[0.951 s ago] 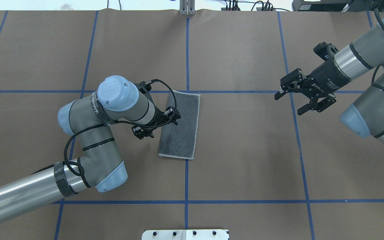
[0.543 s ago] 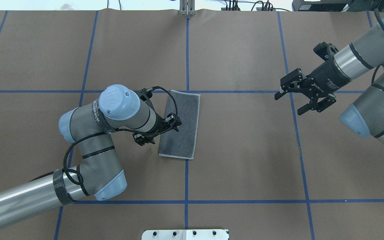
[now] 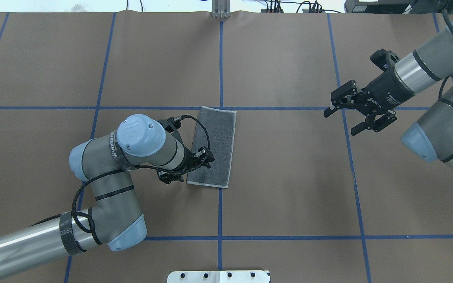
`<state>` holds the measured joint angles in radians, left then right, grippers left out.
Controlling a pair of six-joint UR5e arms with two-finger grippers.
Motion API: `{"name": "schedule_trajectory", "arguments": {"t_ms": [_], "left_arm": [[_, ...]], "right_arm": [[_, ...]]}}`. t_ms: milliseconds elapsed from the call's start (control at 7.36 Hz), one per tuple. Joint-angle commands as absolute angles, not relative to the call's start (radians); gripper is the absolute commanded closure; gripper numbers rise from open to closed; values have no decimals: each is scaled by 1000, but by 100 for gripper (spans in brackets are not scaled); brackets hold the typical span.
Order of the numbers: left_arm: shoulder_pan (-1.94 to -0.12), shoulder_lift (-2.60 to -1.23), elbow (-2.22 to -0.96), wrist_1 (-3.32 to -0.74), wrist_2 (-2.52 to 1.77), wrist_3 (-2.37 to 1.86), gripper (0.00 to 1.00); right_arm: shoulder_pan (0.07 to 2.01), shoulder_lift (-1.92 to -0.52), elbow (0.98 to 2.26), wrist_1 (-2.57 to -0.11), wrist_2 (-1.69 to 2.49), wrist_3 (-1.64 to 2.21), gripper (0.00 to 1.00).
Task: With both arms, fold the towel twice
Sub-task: 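Lower the left gripper toward the strip's end nearest the robot, then pinch the strip's end nearest the robot with the left gripper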
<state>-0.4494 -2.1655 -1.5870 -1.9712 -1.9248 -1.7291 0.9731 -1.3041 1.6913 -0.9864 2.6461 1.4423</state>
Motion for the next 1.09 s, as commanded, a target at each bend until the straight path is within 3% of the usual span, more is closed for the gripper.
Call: {"name": "schedule_trajectory", "arguments": {"t_ms": [0, 679, 951], "left_arm": [[-443, -2164, -1594, -1971, -1916, -1730, 12], [-443, -2158, -1585, -1971, -1916, -1730, 18], [-443, -2158, -1586, -1971, -1916, -1730, 33]], "right_arm": [[974, -1305, 1690, -986, 2646, 1442, 0], [976, -1305, 1689, -985, 2646, 1442, 0], [977, -1305, 1687, -986, 2646, 1442, 0]]}}
